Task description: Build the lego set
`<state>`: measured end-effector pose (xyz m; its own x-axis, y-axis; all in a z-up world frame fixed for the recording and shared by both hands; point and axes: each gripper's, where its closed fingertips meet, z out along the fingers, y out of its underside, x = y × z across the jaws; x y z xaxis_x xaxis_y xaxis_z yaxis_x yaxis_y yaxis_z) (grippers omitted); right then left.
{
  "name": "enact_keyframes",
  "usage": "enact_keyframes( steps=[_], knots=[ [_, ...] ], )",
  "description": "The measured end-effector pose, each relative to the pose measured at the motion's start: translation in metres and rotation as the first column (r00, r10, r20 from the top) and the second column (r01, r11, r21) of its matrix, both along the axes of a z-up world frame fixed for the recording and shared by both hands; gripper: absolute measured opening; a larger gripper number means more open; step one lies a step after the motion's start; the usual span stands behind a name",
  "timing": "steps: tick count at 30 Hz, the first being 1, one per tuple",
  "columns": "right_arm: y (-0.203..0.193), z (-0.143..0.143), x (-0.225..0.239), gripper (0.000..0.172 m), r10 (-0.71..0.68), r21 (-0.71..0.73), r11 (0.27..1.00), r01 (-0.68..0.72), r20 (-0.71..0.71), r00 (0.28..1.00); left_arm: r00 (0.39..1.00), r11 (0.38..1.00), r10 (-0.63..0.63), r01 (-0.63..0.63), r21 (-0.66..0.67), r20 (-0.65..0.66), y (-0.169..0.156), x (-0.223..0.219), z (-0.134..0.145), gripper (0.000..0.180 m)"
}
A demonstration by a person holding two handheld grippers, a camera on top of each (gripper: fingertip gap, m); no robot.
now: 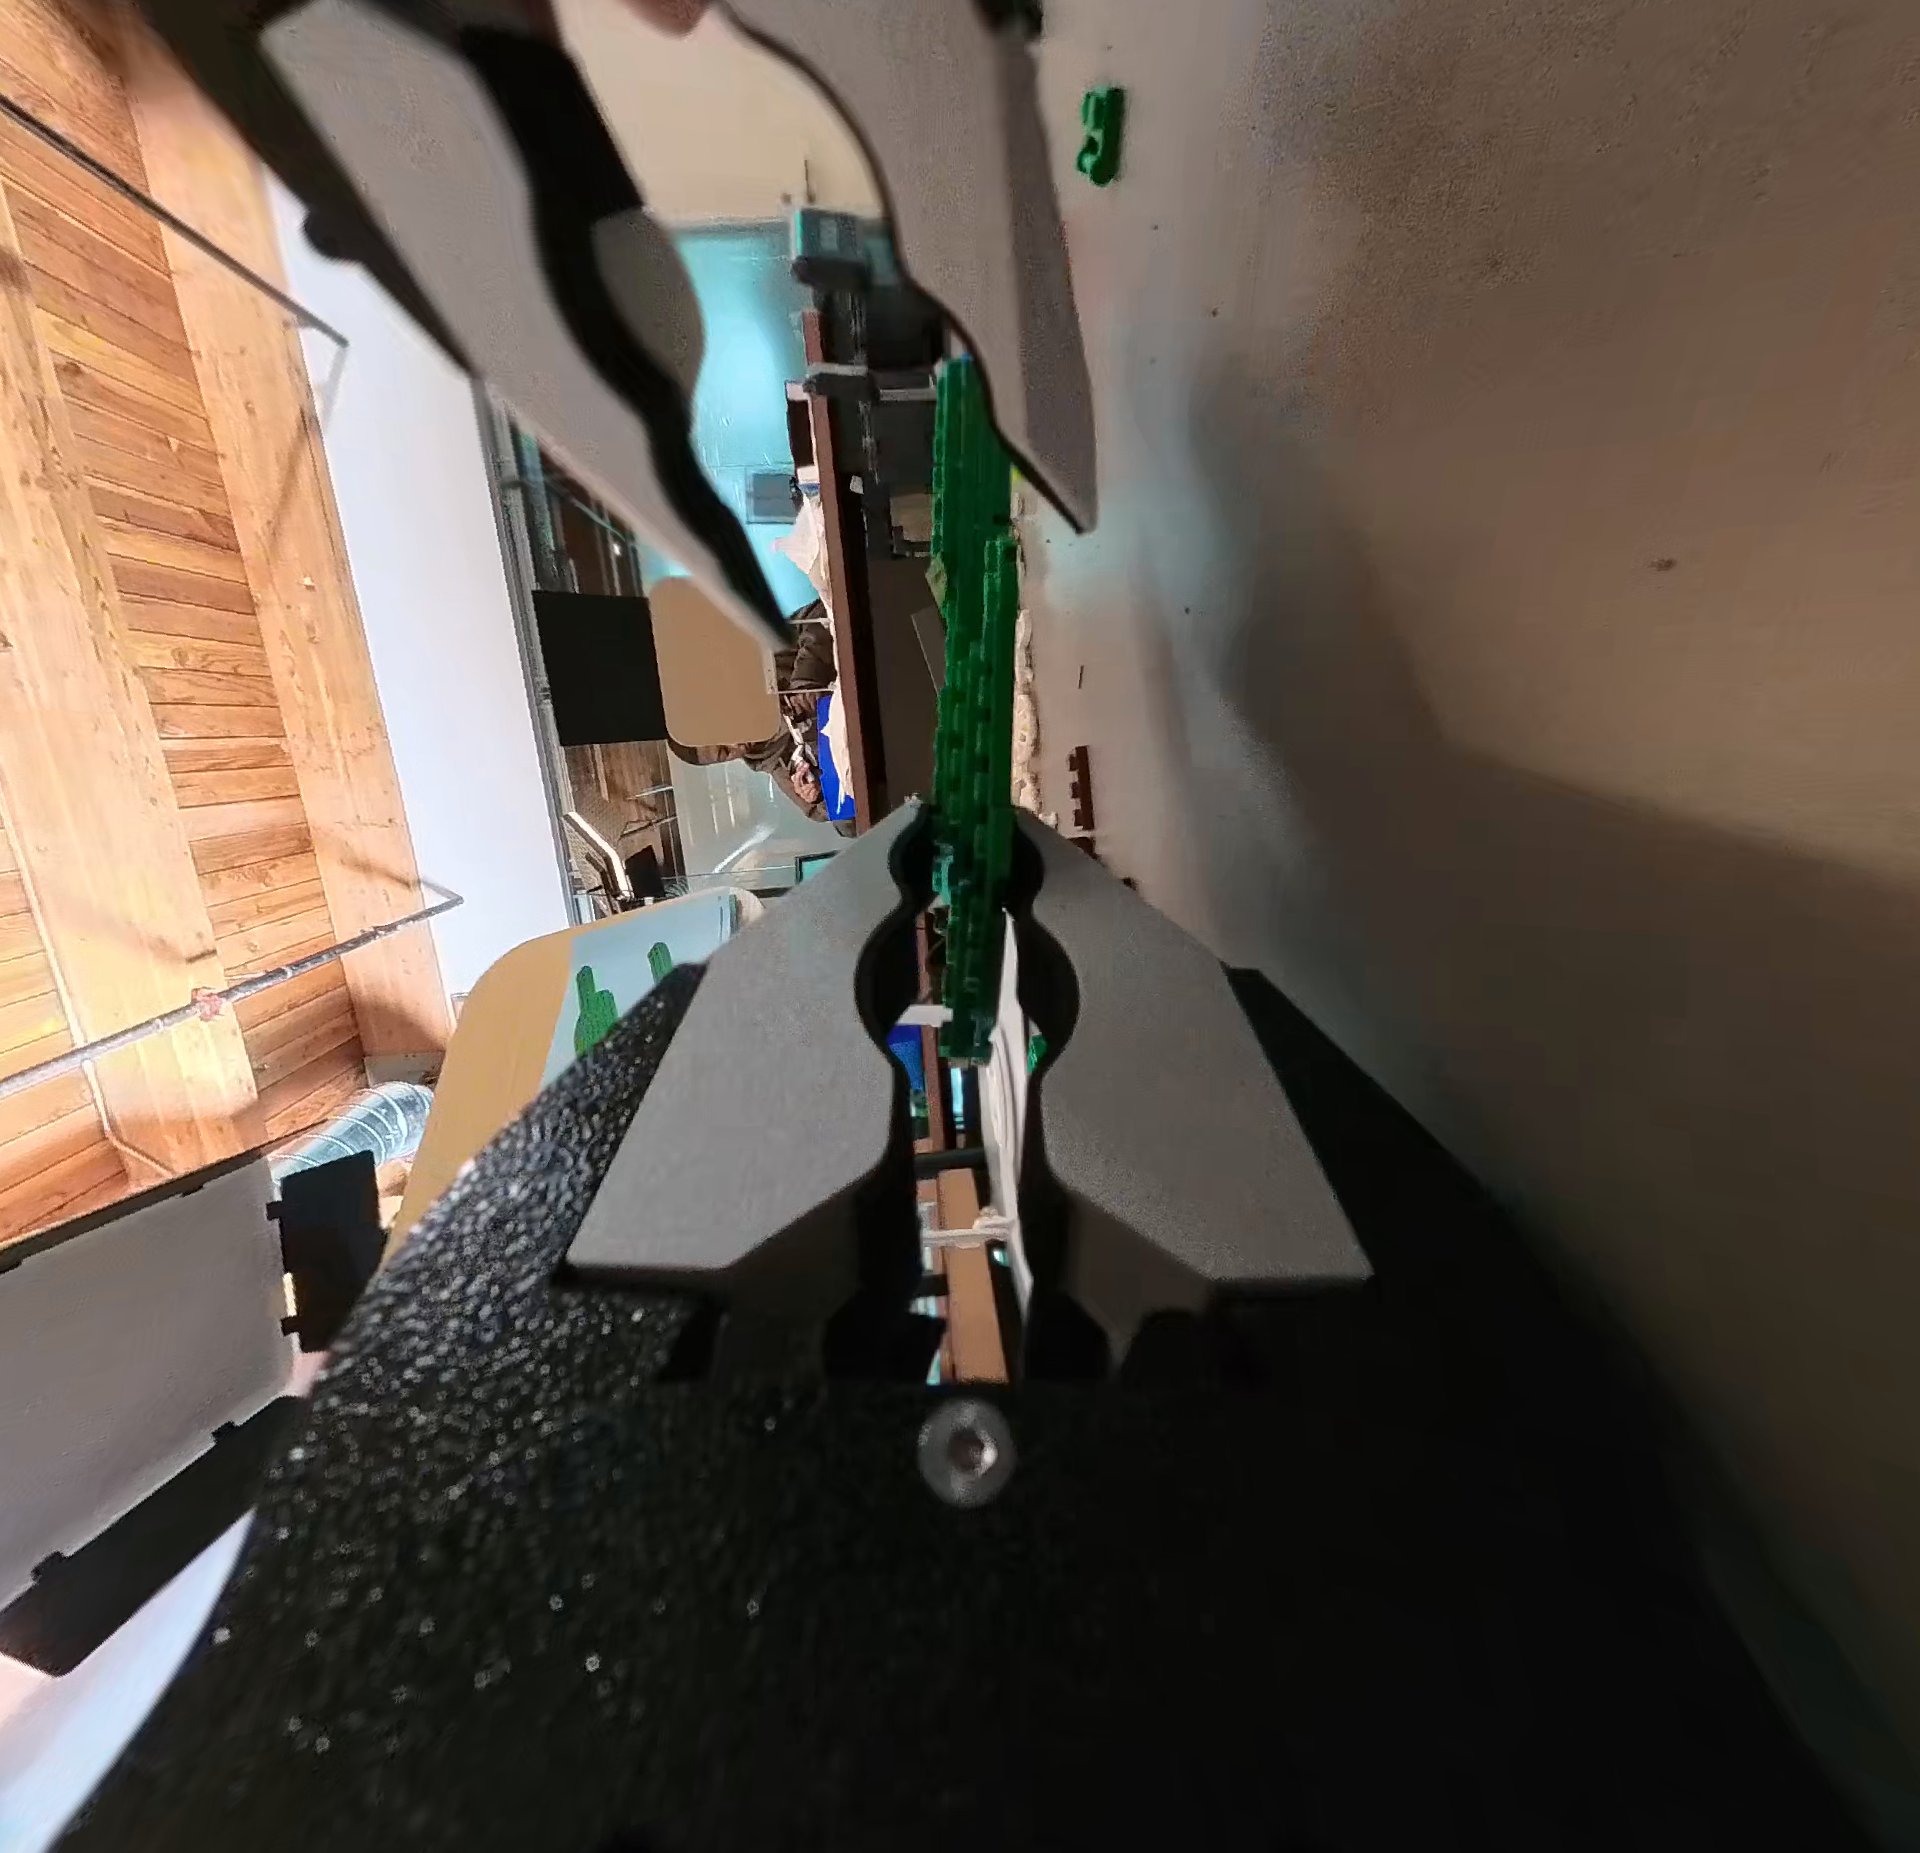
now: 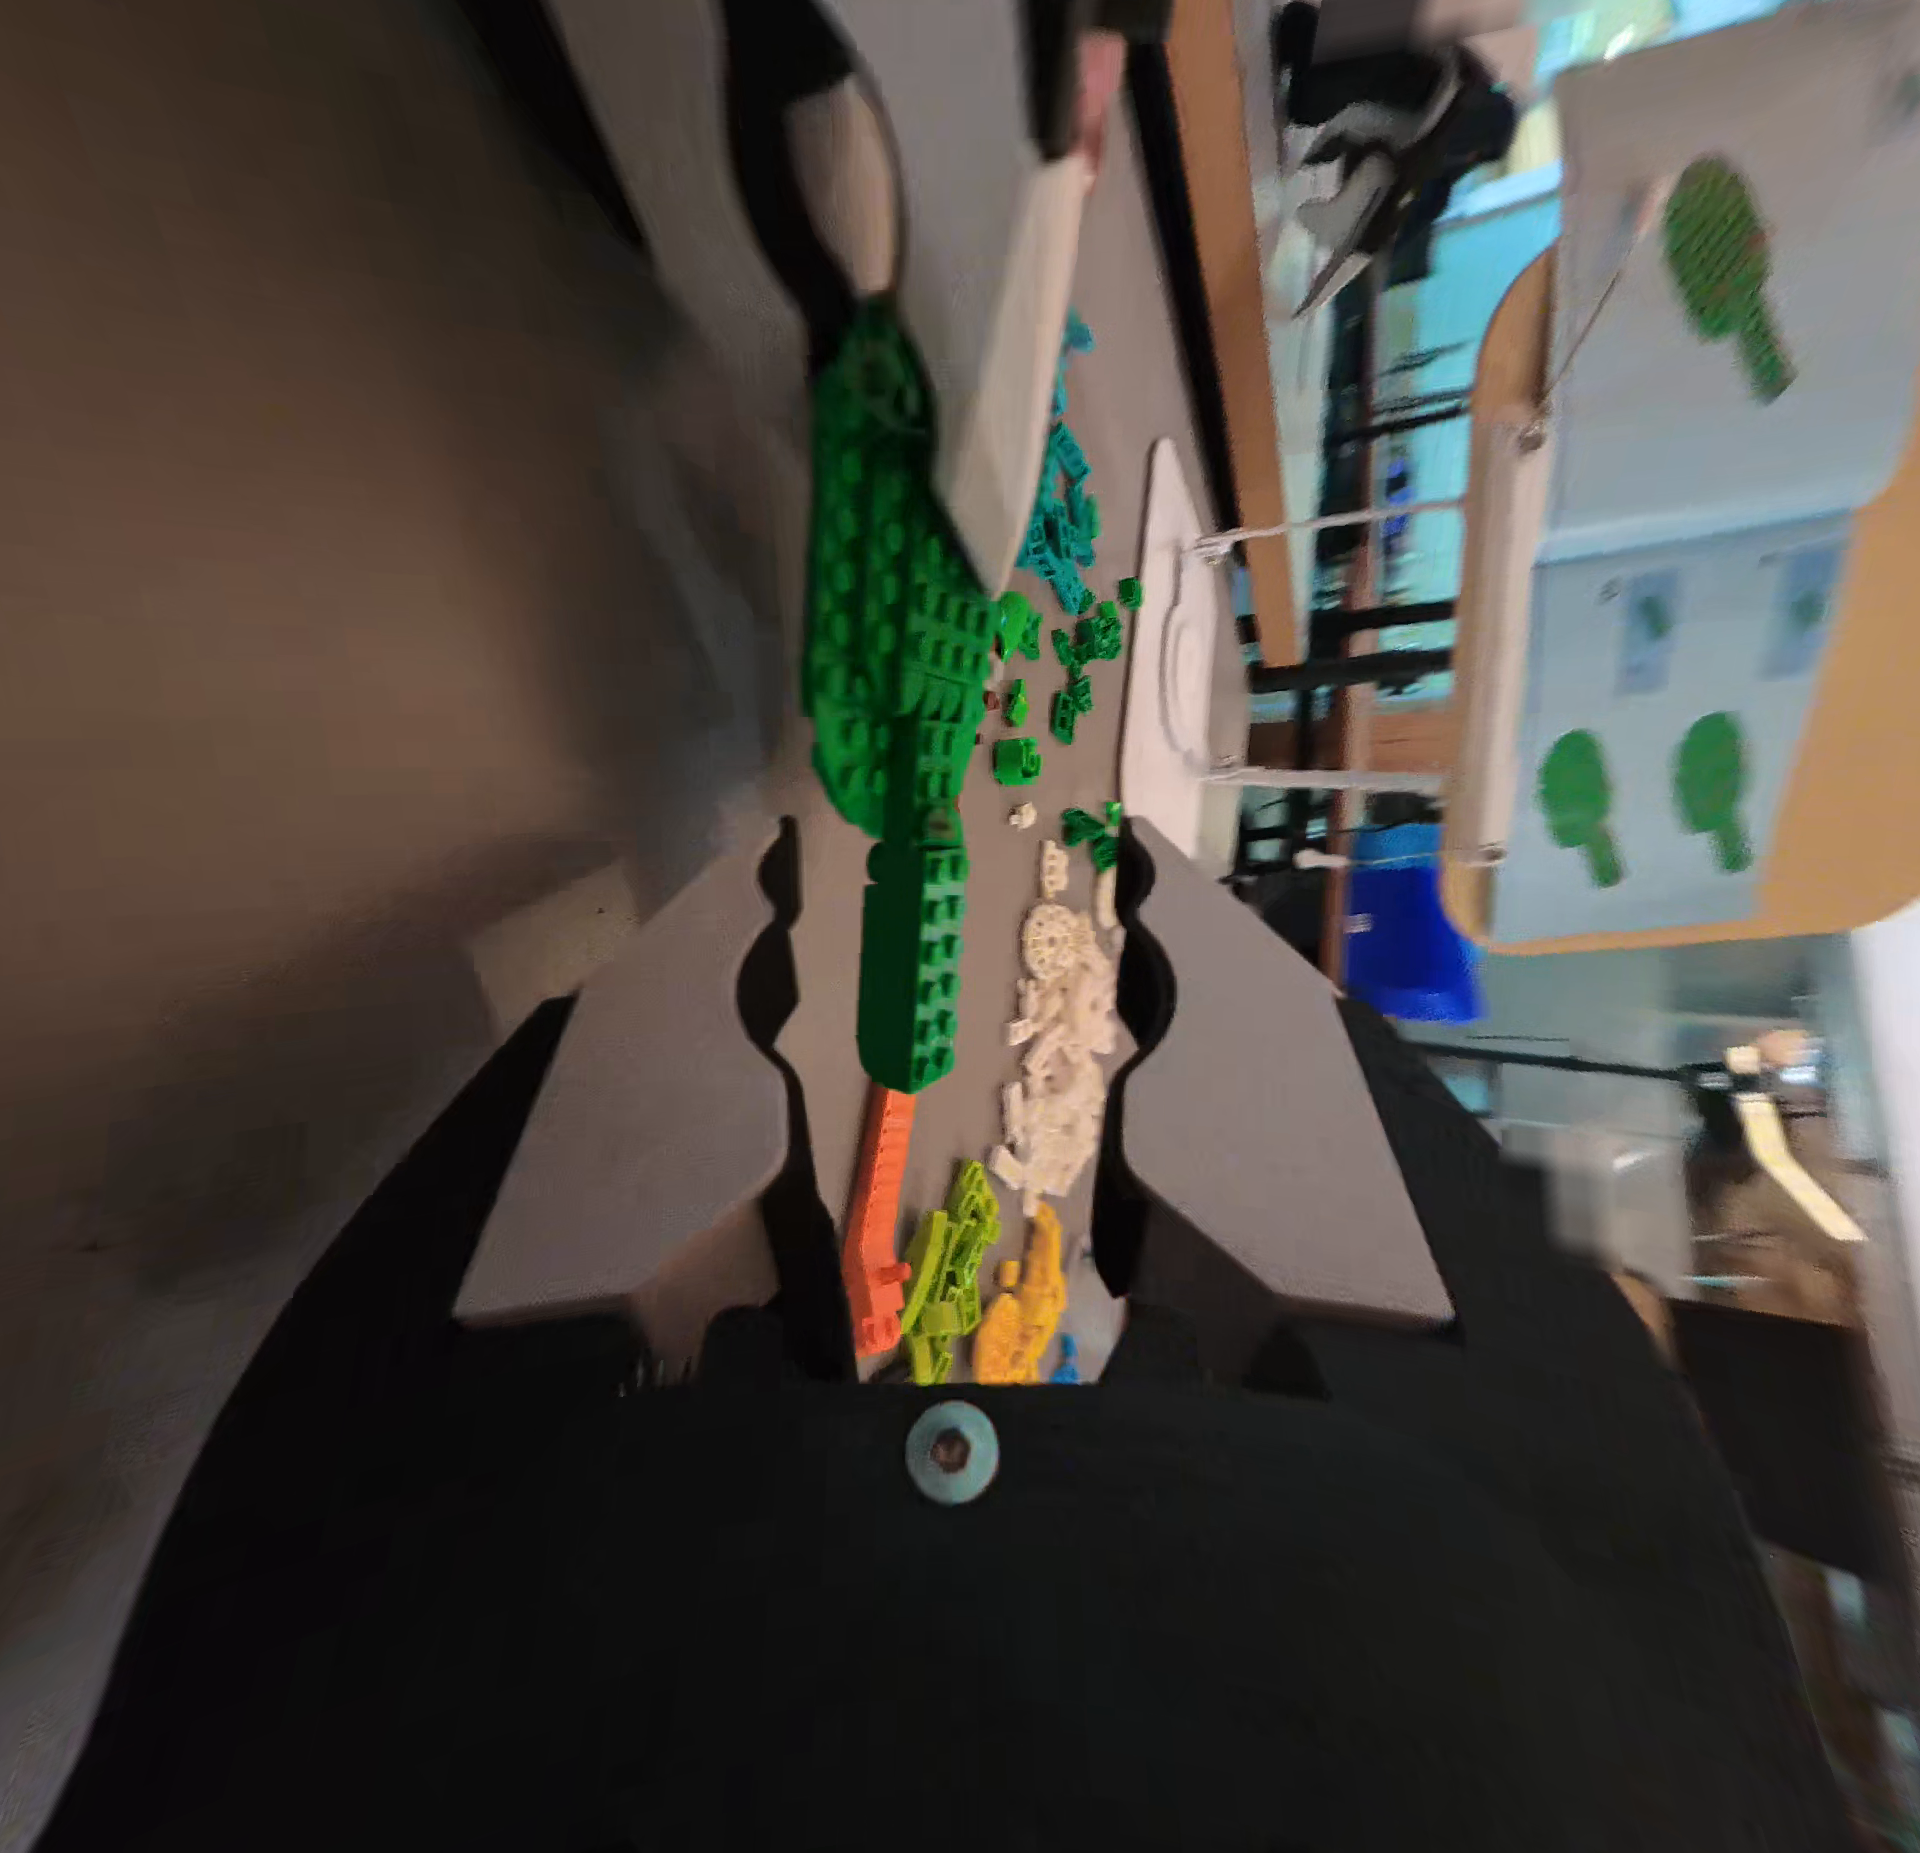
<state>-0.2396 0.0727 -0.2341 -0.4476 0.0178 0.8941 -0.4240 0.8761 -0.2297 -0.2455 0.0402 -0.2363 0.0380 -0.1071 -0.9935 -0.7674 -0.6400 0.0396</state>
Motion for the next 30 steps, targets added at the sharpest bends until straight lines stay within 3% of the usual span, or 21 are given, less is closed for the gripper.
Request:
enact_keyframes(
  steps=[2,11,16,20,23,30],
  knots=[
    [-0.001,0.002,0.004,0.036,0.041,-0.008,0.999,-0.043,-0.117,0.992,0.999,1.0,0.011,-0.011,0.014,0.037,-0.001,0.0,0.0,0.009],
    [-0.003,-0.003,-0.003,0.03,0.065,0.143,0.99,-0.02,-0.32,0.945,0.993,0.998,0.023,-0.029,0.05,0.117,-0.003,-0.002,0.001,0.009],
    [-0.005,0.0,-0.002,0.015,0.114,0.213,0.977,-0.022,-0.43,0.896,0.988,0.997,0.004,-0.016,0.077,0.155,-0.003,0.001,0.004,0.009],
    [-0.005,0.005,0.0,0.014,0.092,0.155,0.987,-0.029,-0.418,0.904,0.985,0.995,-0.016,-0.002,0.104,0.173,-0.002,0.005,0.008,0.009],
    [-0.005,0.011,0.002,0.011,0.04,0.008,0.999,-0.04,-0.319,0.947,0.986,0.992,-0.03,0.009,0.128,0.164,-0.002,0.007,0.012,0.009],
    [-0.006,0.012,0.002,0.012,0.017,-0.148,0.988,-0.05,-0.213,0.977,0.976,0.991,-0.032,0.003,0.135,0.215,-0.002,0.006,0.01,0.009]
  ],
)
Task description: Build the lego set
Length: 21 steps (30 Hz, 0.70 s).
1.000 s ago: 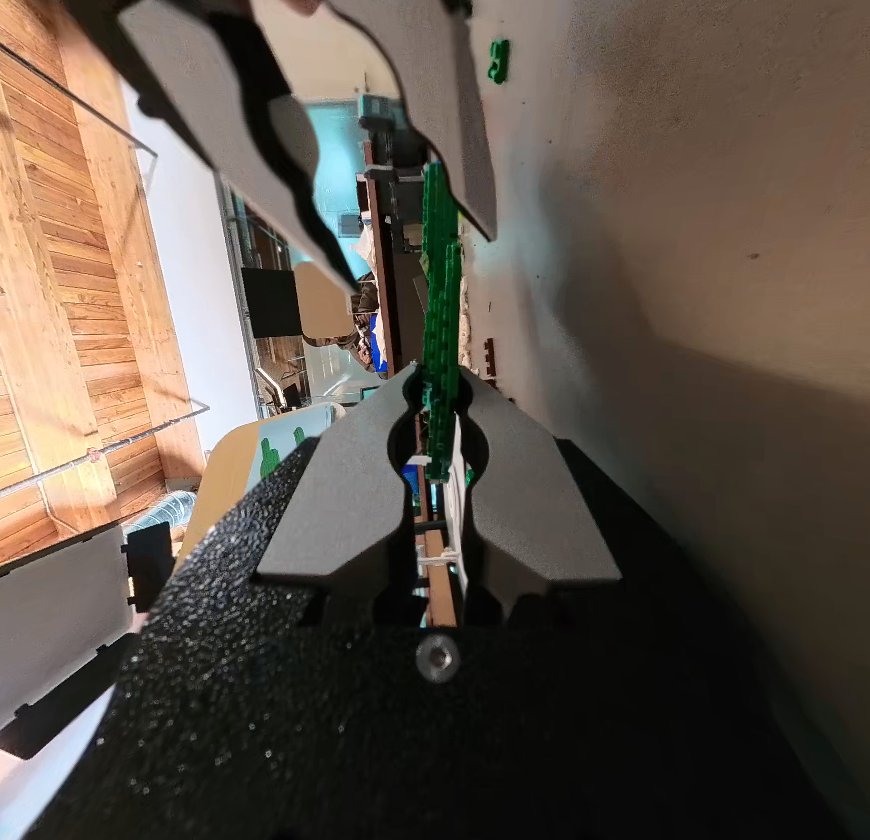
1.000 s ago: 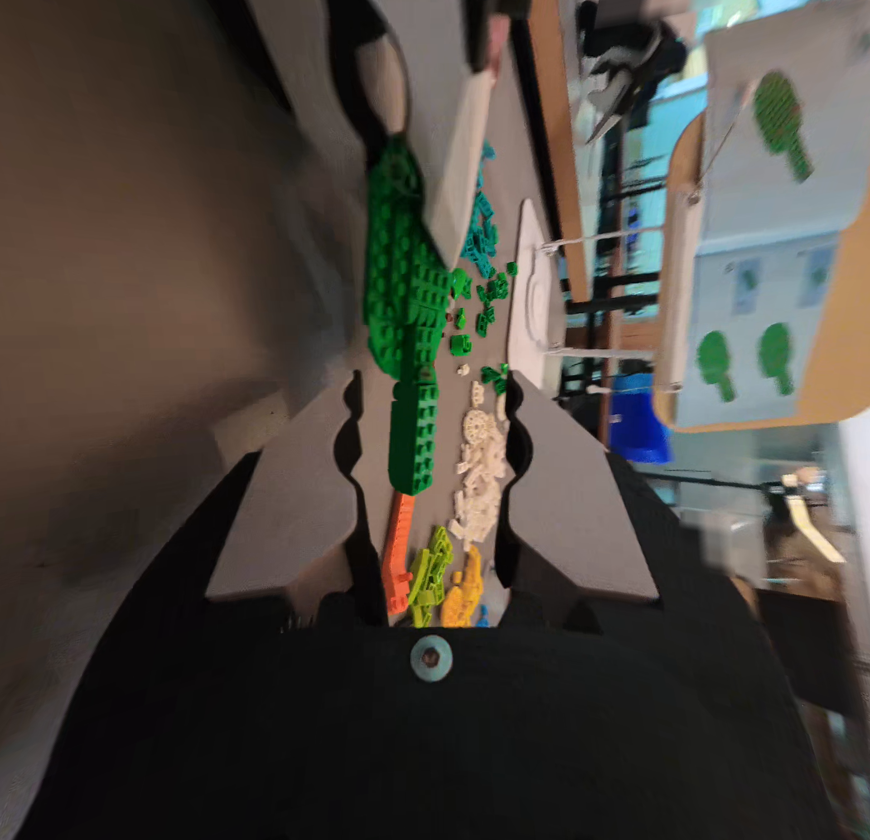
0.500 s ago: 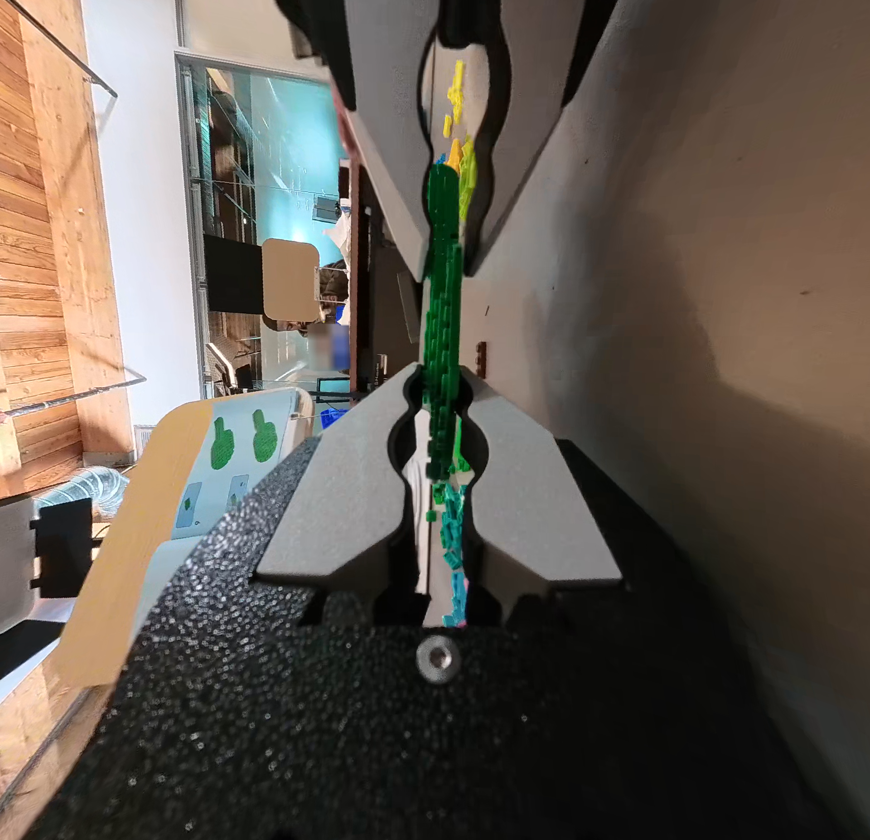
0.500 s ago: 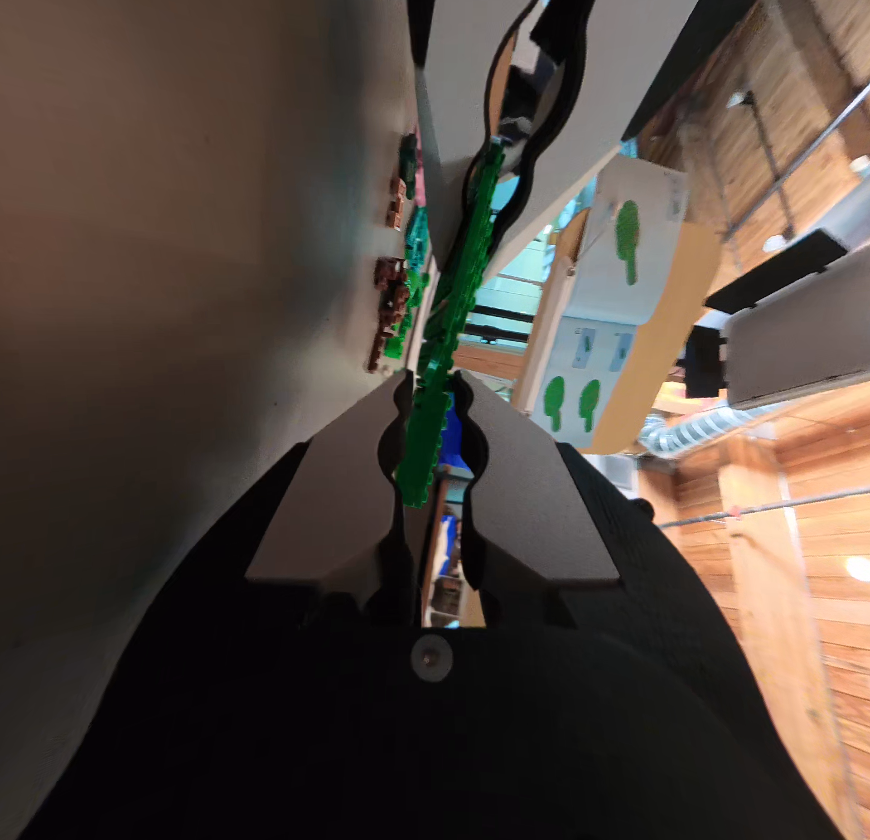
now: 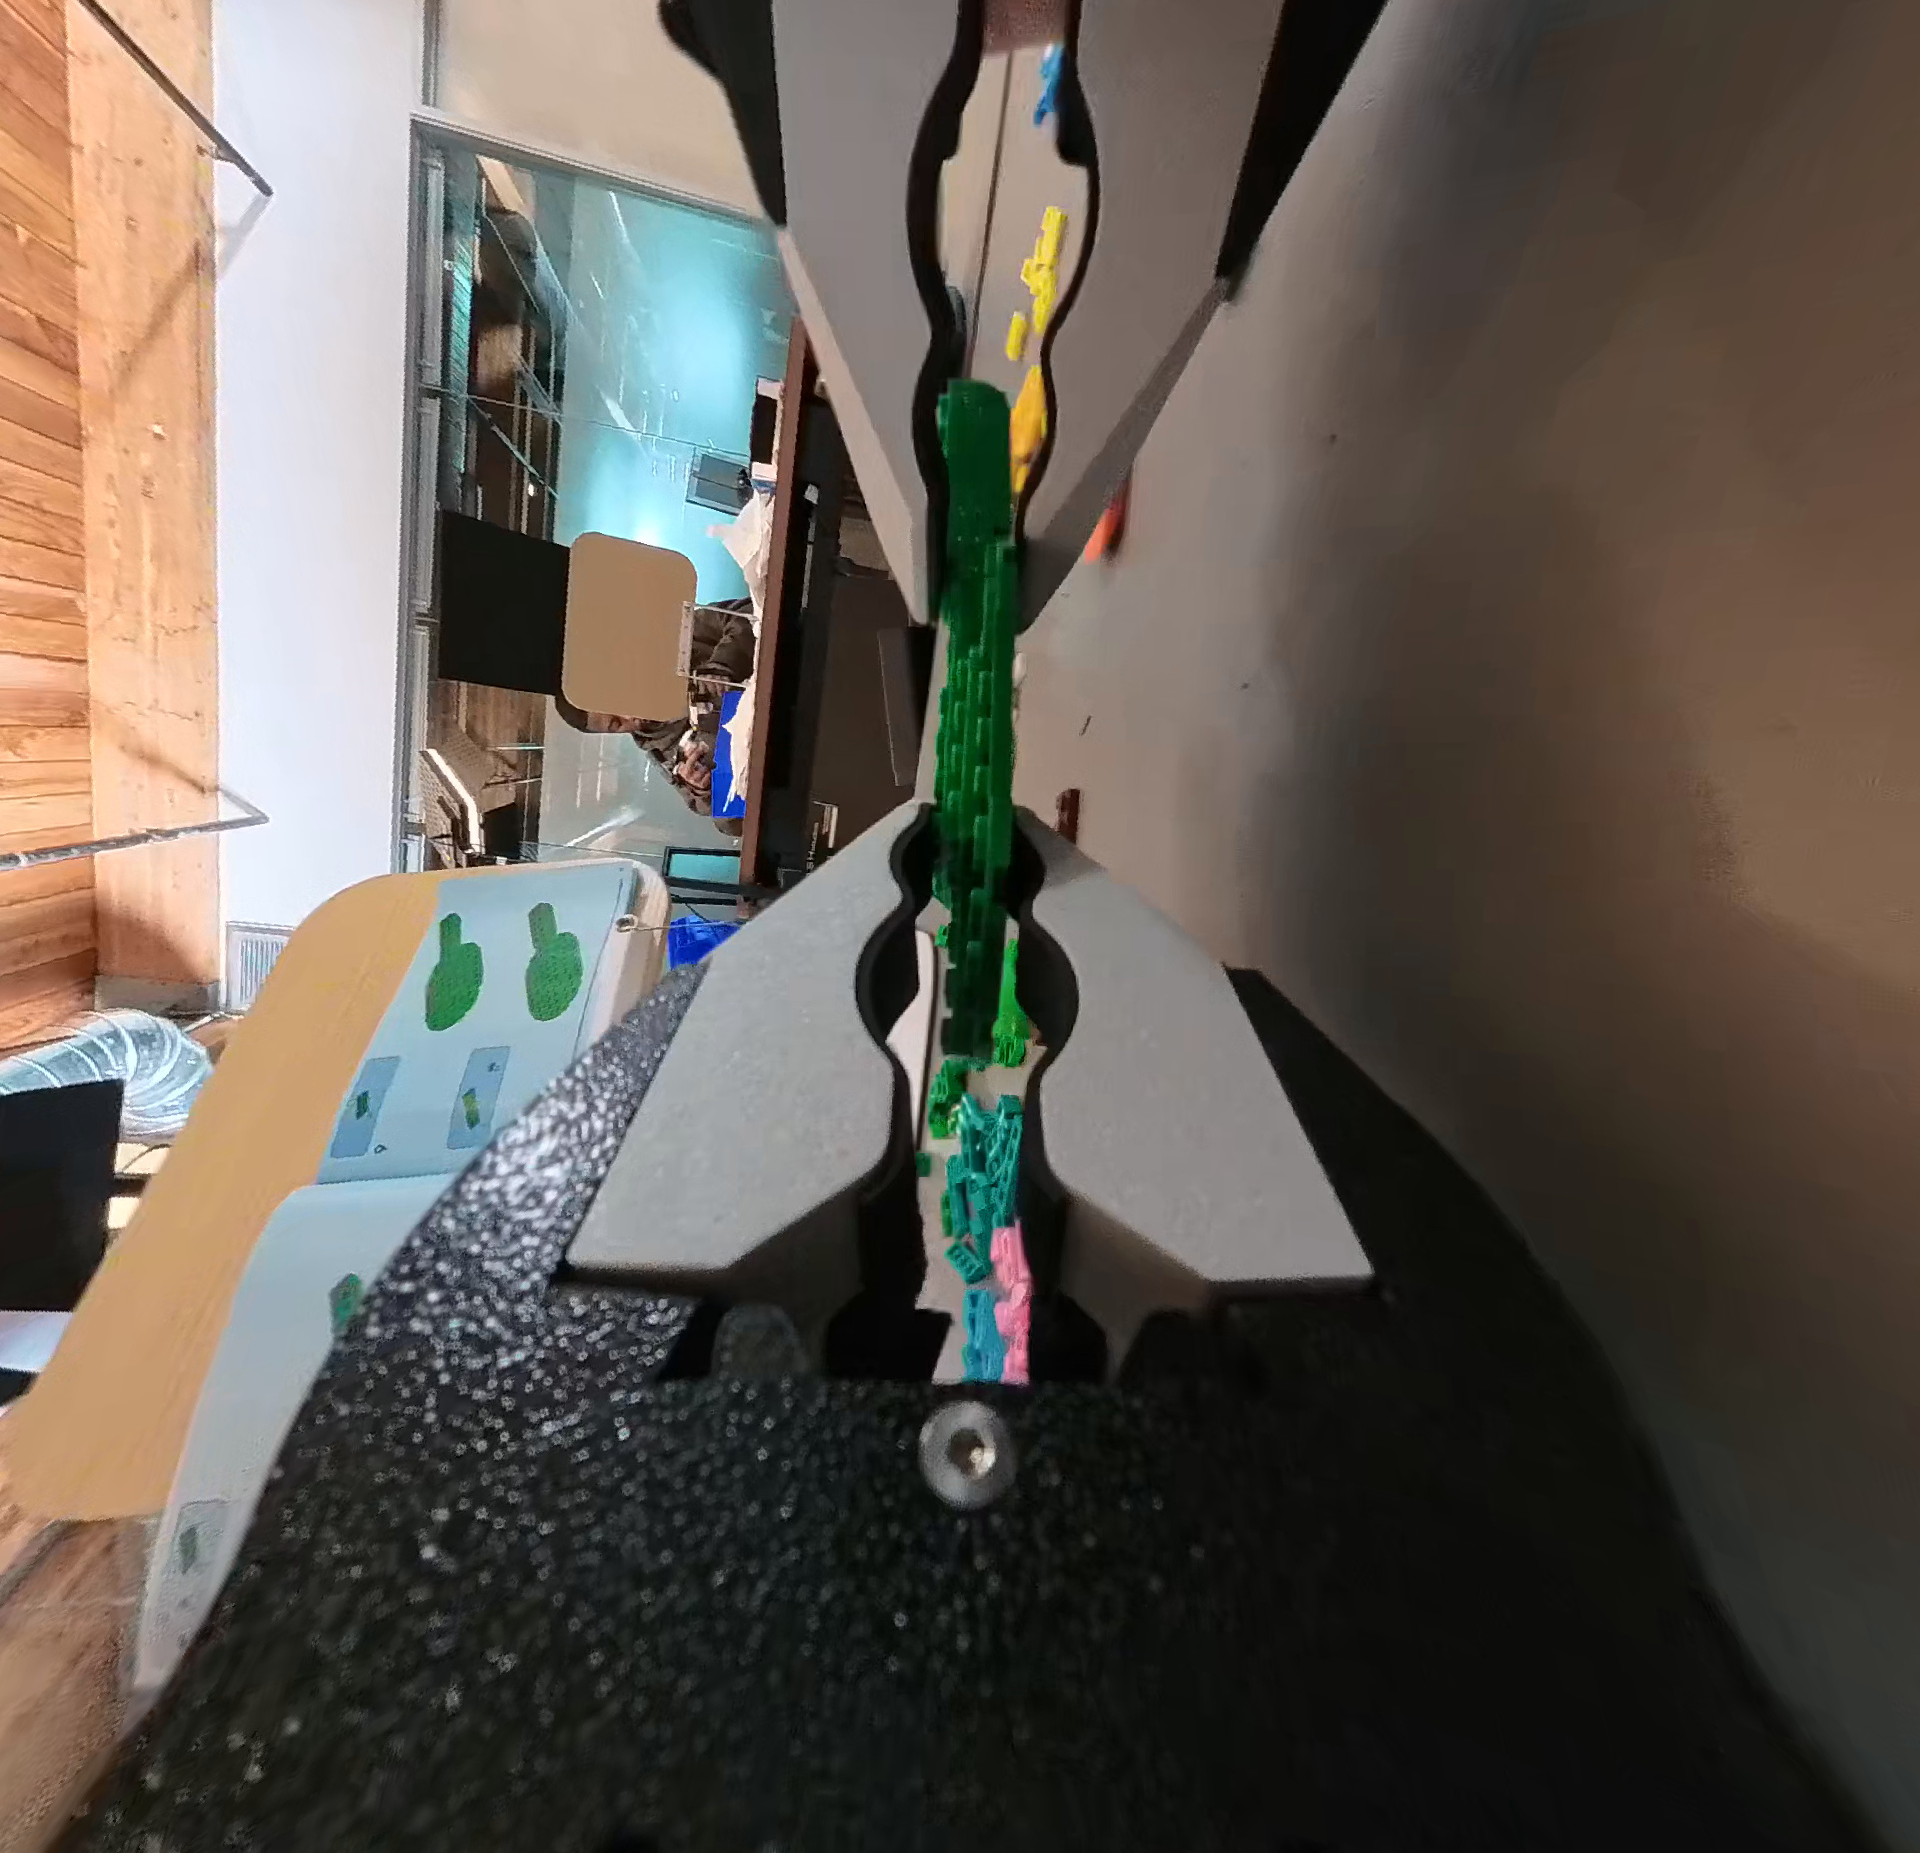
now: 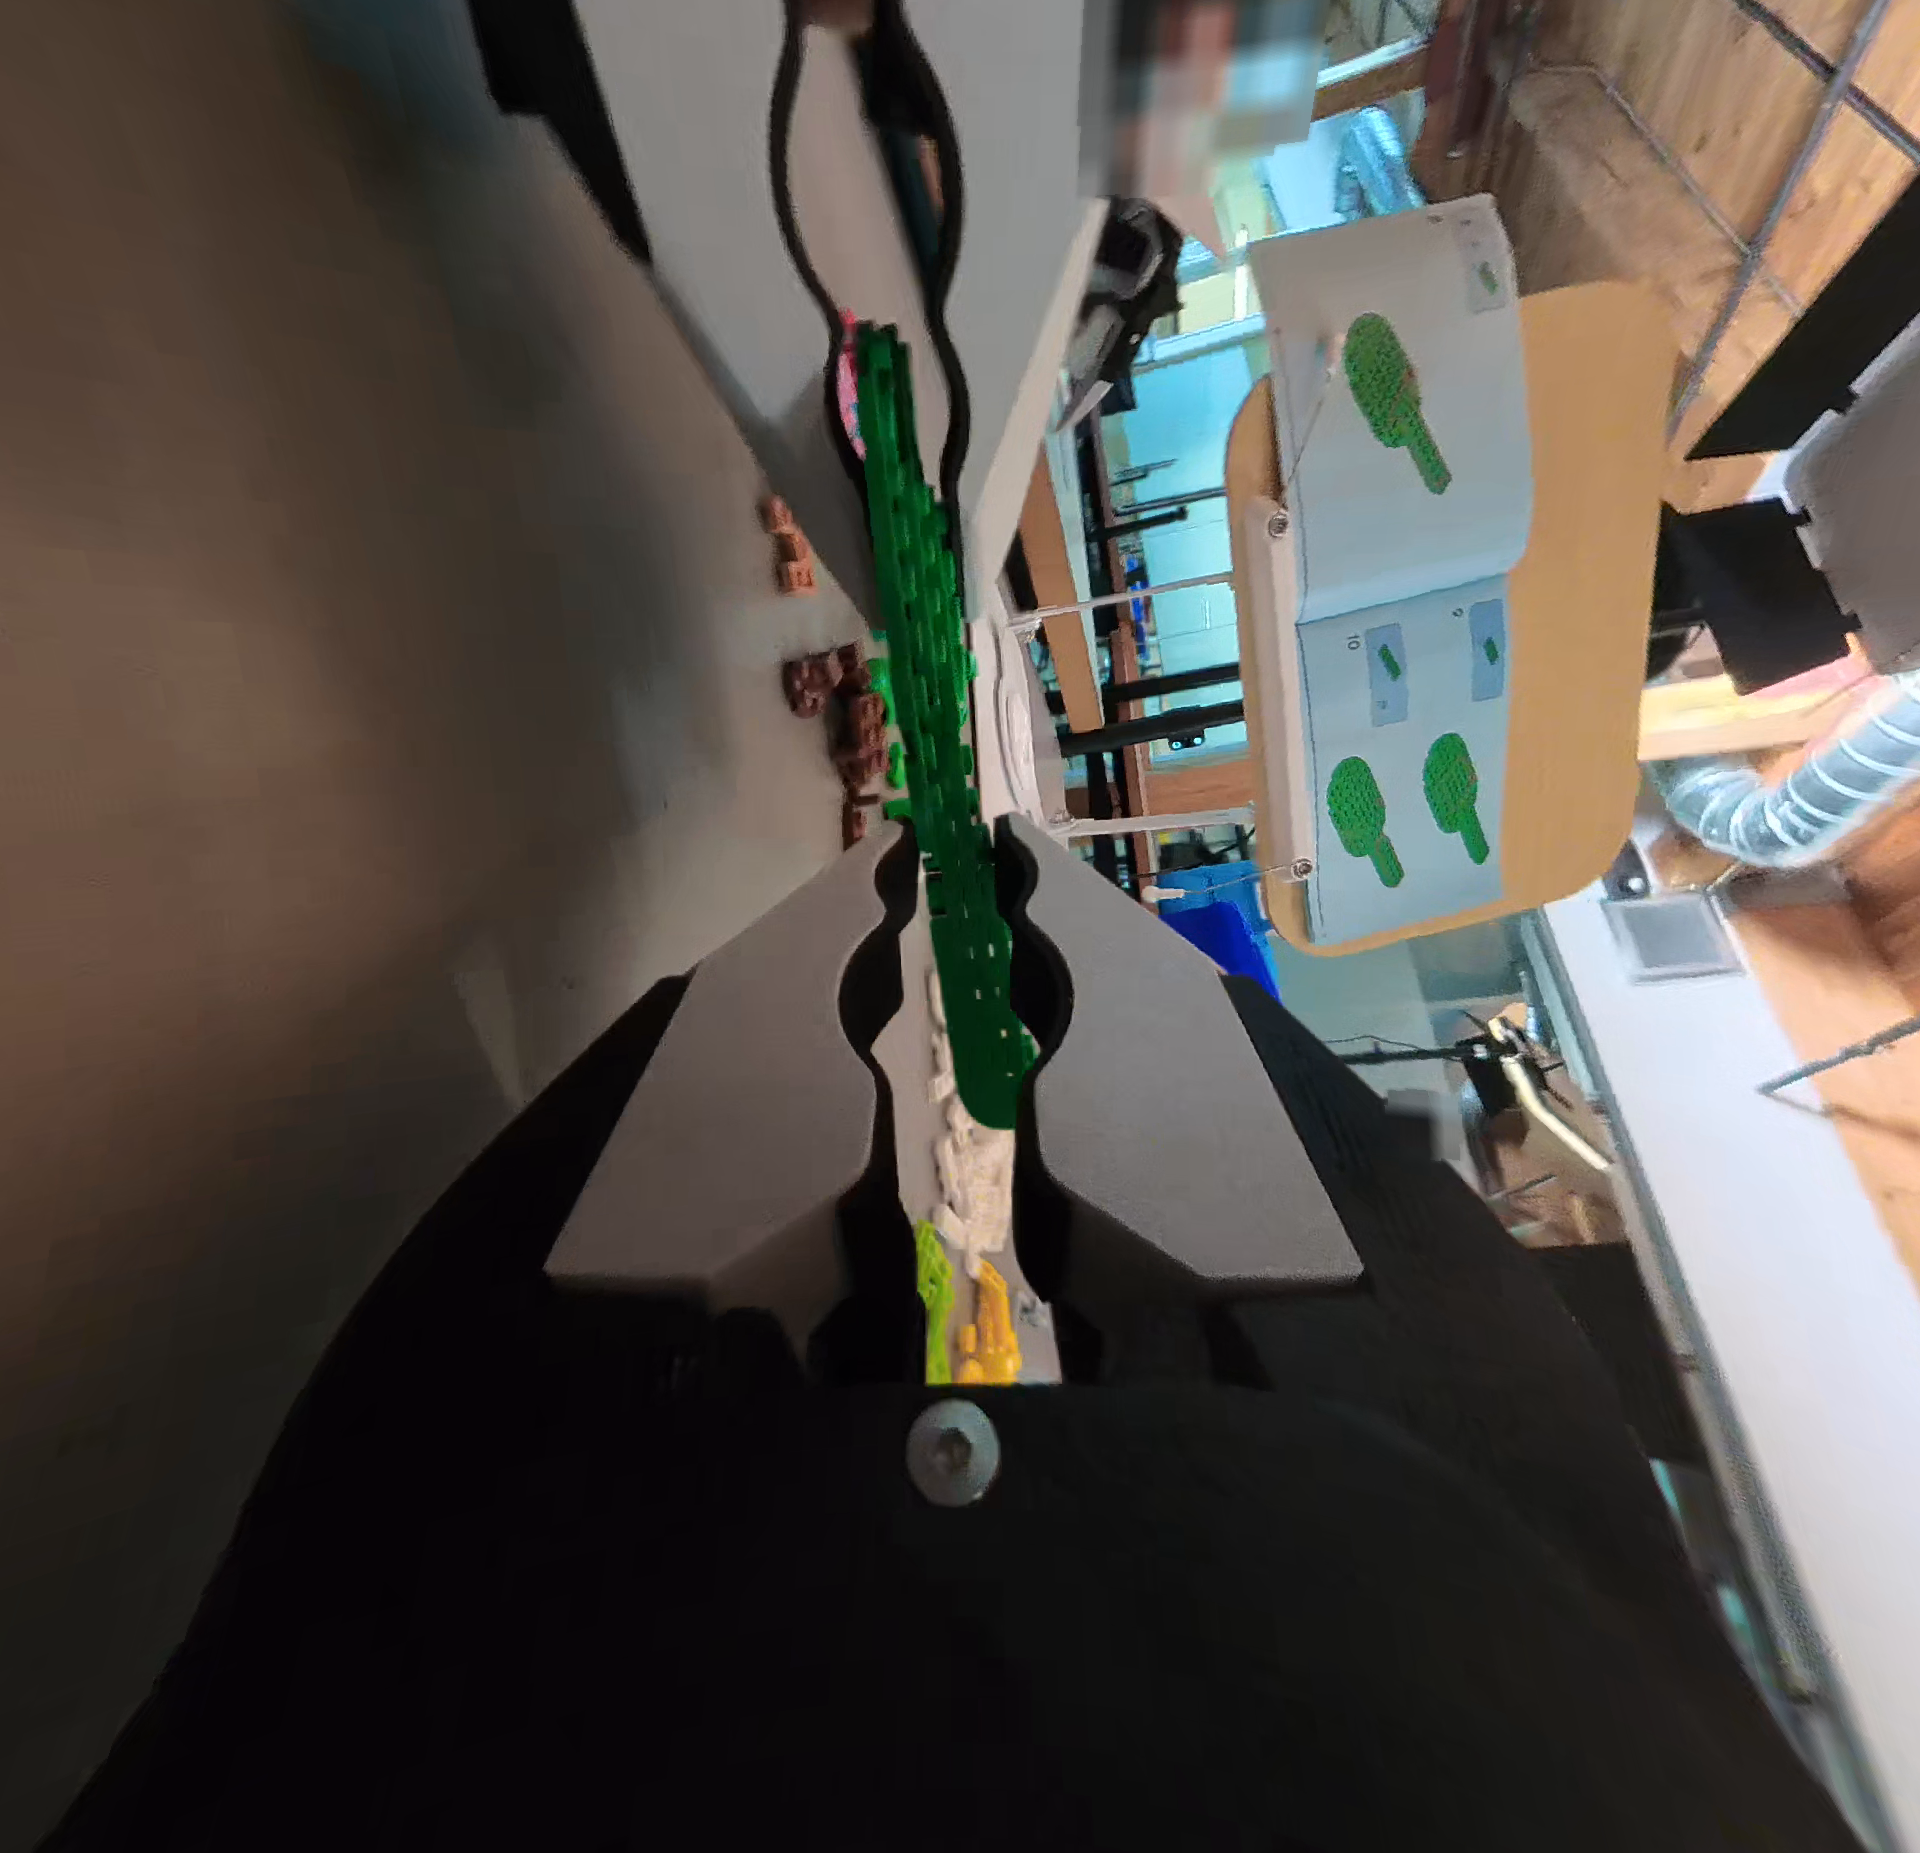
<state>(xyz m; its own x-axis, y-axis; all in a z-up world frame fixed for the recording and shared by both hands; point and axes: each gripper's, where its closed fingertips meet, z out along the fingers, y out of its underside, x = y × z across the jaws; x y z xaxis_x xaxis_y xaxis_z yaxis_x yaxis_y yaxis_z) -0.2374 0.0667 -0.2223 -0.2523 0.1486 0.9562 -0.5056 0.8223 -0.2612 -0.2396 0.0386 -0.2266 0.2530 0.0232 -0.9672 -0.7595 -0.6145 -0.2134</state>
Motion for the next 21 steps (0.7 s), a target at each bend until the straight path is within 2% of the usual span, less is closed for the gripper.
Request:
enact_keyframes(
  steps=[1,2,3,4,5,10,17,19,21],
  knots=[
    [0.0,0.002,0.0,0.016,-0.002,-0.028,1.0,0.002,0.003,1.0,1.0,1.0,-0.003,0.002,0.012,0.012,0.0,0.0,0.001,0.009],
    [0.003,0.003,-0.003,0.035,-0.021,-0.034,0.999,0.021,0.002,1.0,1.0,1.0,0.003,-0.003,0.011,0.019,-0.001,-0.001,0.0,0.009],
    [0.006,0.002,-0.005,0.044,-0.041,-0.026,0.999,0.041,0.004,0.999,1.0,1.0,0.008,-0.008,0.005,0.018,-0.001,-0.002,-0.001,0.009],
    [0.008,0.001,-0.007,0.047,-0.051,-0.018,0.999,0.051,-0.005,0.999,1.0,1.0,0.011,-0.011,0.002,0.018,-0.002,-0.003,-0.001,0.009],
    [0.009,0.002,-0.007,0.046,-0.051,-0.006,0.999,0.051,-0.024,0.998,1.0,1.0,0.011,-0.011,0.005,0.02,-0.002,-0.003,-0.001,0.009],
    [0.006,0.001,-0.004,0.021,-0.031,0.1,0.994,0.046,-0.147,0.989,0.999,1.0,0.008,-0.008,-0.001,0.031,-0.001,-0.003,-0.003,0.009],
    [0.005,-0.009,-0.004,0.014,-0.011,0.218,0.975,0.05,-0.177,0.984,1.0,1.0,-0.007,0.007,-0.026,-0.007,0.001,0.001,-0.005,0.009],
    [0.005,-0.011,-0.005,0.013,-0.016,0.188,0.981,0.041,-0.134,0.991,1.0,0.999,-0.002,0.001,-0.054,-0.028,0.001,0.0,-0.009,0.009],
    [0.007,-0.002,-0.004,0.014,-0.013,0.094,0.995,0.027,-0.137,0.99,0.998,0.999,-0.007,0.005,-0.034,-0.063,0.002,0.001,-0.004,0.009]
  ],
)
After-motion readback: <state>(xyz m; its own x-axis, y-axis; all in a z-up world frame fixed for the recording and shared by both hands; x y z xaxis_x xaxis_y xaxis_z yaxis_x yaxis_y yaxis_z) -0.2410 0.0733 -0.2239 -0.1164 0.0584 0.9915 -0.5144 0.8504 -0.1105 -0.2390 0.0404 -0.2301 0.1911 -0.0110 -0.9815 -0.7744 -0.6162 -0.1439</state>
